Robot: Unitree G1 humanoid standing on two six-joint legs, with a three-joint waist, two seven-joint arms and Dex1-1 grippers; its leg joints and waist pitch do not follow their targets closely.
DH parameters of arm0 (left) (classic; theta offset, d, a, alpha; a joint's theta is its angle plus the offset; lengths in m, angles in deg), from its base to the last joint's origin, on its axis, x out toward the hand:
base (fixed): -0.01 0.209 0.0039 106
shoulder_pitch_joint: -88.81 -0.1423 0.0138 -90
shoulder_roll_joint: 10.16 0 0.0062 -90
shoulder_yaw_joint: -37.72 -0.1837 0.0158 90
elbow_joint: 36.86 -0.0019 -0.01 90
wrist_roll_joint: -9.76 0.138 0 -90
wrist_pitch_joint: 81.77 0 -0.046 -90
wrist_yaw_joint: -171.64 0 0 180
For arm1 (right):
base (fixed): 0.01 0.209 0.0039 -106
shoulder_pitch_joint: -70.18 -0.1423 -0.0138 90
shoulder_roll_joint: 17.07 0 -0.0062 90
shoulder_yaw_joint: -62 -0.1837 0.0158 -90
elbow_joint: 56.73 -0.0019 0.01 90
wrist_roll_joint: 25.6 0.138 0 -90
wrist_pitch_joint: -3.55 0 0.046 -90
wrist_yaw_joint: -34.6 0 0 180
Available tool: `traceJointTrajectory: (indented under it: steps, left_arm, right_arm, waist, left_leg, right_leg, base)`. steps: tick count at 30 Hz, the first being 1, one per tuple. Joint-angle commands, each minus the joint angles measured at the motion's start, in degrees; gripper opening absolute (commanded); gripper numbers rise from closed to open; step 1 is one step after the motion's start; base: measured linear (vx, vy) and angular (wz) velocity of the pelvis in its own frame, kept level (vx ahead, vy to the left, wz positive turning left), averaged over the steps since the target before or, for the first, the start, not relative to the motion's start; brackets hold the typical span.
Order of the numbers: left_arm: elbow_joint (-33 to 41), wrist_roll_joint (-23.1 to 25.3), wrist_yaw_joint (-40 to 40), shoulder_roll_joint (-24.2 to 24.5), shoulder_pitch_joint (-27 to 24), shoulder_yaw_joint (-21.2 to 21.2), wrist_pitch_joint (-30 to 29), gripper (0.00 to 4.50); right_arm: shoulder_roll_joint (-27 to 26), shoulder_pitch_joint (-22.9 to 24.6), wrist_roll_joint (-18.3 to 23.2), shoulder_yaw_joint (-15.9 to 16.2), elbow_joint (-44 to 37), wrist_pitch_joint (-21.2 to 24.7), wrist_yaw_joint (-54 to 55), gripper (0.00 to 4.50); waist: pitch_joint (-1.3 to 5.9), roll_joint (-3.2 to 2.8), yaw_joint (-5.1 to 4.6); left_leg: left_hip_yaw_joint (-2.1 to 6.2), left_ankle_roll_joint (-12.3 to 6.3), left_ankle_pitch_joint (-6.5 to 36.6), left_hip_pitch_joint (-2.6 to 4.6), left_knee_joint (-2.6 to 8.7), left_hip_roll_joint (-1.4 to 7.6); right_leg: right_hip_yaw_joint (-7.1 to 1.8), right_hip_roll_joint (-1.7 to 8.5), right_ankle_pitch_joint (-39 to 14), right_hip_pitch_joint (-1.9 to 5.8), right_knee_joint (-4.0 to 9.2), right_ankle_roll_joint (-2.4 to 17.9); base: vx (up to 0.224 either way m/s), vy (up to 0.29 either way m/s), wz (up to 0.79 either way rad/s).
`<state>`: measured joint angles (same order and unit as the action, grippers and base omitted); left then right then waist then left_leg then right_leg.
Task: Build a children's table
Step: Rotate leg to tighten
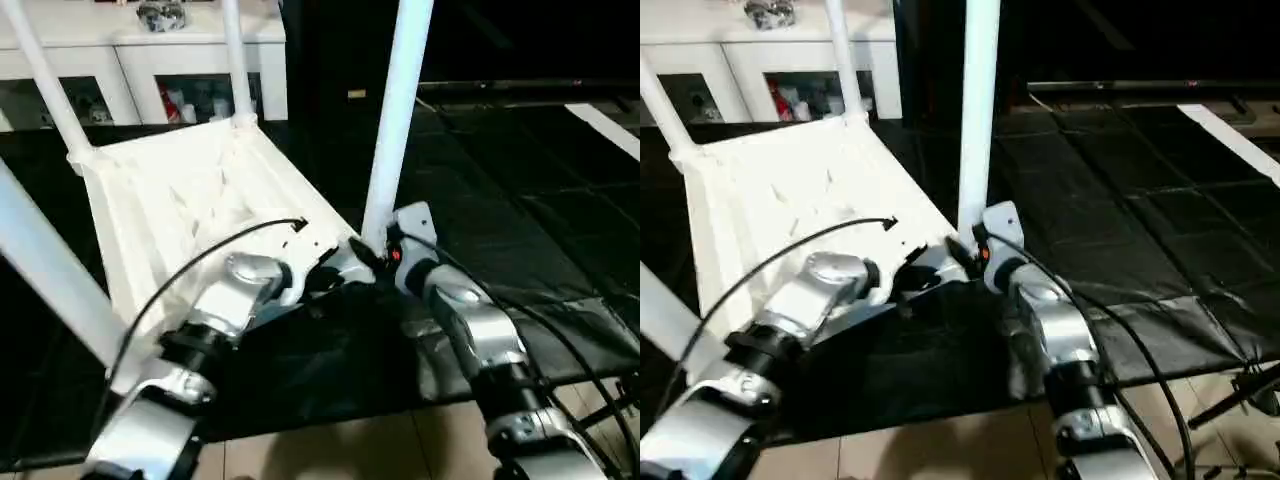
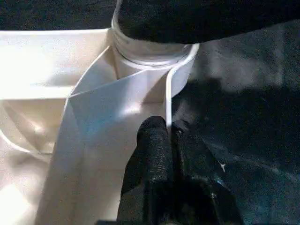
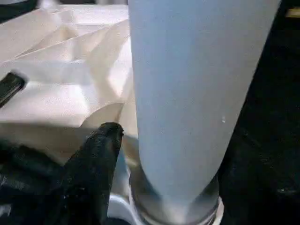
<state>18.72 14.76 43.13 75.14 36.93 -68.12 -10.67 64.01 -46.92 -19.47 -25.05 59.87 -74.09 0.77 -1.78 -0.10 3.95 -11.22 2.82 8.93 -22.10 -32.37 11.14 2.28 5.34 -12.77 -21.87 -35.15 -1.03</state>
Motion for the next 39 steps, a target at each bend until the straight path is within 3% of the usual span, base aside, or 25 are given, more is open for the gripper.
traceJointTrajectory:
  steps: [1, 3, 9, 12, 18, 27, 28, 39]
  left_arm:
    - [1.0, -0.9, 4.9, 1.0, -0.9, -2.2, 2.9, 0.00]
    - [0.7, -0.8, 7.5, 2.4, -1.0, -2.7, 4.6, 0.00]
    - [0.5, -2.1, 18.0, 6.8, -0.8, -4.2, 12.0, 0.00]
    - [0.8, -1.7, 24.1, 9.6, -0.5, -6.7, 15.4, 0.00]
    - [0.7, -0.6, 29.9, 11.5, -0.4, -9.2, 20.2, 0.00]
    - [0.5, 0.4, 32.2, 12.3, 0.0, -11.1, 23.6, 0.00]
    - [-0.1, 0.7, 32.1, 12.3, 0.2, -11.1, 24.0, 0.00]
    - [-2.1, 1.4, 31.1, 12.5, 0.9, -10.8, 24.6, 0.00]
  right_arm:
    - [1.3, 1.5, 2.8, 3.5, -1.8, 1.0, -8.4, 3.55]
    - [3.3, 1.9, 4.1, 3.3, -3.1, 0.7, -12.3, 3.77]
    - [10.1, 2.0, 6.2, 4.4, -5.0, -0.3, -26.1, 4.23]
    - [14.0, 1.8, 7.8, 6.2, -6.1, 0.3, -34.8, 4.23]
    - [16.4, 0.4, 9.3, 7.7, -5.3, 0.7, -43.0, 4.23]
    - [17.1, -2.7, 9.7, 9.4, -1.7, 0.4, -49.4, 3.42]
    - [17.0, -3.0, 9.3, 10.1, -1.3, 0.4, -50.5, 3.33]
    - [16.5, -4.2, 8.3, 11.1, 1.4, -0.9, -52.3, 2.37]
  waist:
    - [3.01, 0.21, 0.46]
    - [3.08, 0.45, 0.83]
    - [3.03, 0.29, 1.93]
    - [3.11, 0.60, 2.61]
    - [3.07, 0.61, 3.83]
    - [3.13, 0.94, 4.35]
    - [3.14, 1.26, 4.37]
    - [3.20, 1.30, 4.49]
  left_leg:
    - [0.96, -2.40, 11.2, 1.21, 3.21, 1.86]
    - [0.87, -3.42, 9.9, 1.15, 3.01, 1.84]
    - [0.70, -3.32, 10.5, 1.48, 2.97, 2.17]
    - [0.62, -3.55, 10.0, 1.48, 2.83, 2.25]
    - [0.54, -3.08, 10.2, 1.60, 2.81, 2.45]
    - [0.51, -2.04, 10.2, 1.68, 2.81, 2.48]
    - [0.49, -2.28, 9.8, 1.55, 2.76, 2.44]
    - [0.46, -2.60, 8.8, 1.60, 2.57, 2.39]
  right_leg:
    - [-1.66, 2.53, -1.2, 2.12, 4.01, 12.8]
    - [-1.61, 2.53, 1.8, 2.24, 3.72, 13.5]
    - [-1.52, 2.50, 0.9, 2.06, 3.60, 14.2]
    - [-1.45, 2.50, 2.1, 2.08, 3.32, 14.5]
    - [-1.49, 2.80, 1.1, 1.78, 3.12, 15.0]
    - [-1.46, 2.96, 0.9, 1.69, 2.86, 15.3]
    - [-1.41, 2.91, 1.5, 1.82, 2.81, 15.4]
    - [-1.36, 2.87, 2.6, 1.80, 2.56, 15.9]
  base:
    - [0.000, 0.000, 0.00]
    - [0.000, 0.000, 0.00]
    - [0.000, 0.000, 0.00]
    - [0.000, 0.000, 0.00]
    - [0.000, 0.000, 0.00]
    - [0.000, 0.000, 0.00]
    - [0.000, 0.000, 0.00]
    - [0.000, 0.000, 0.00]
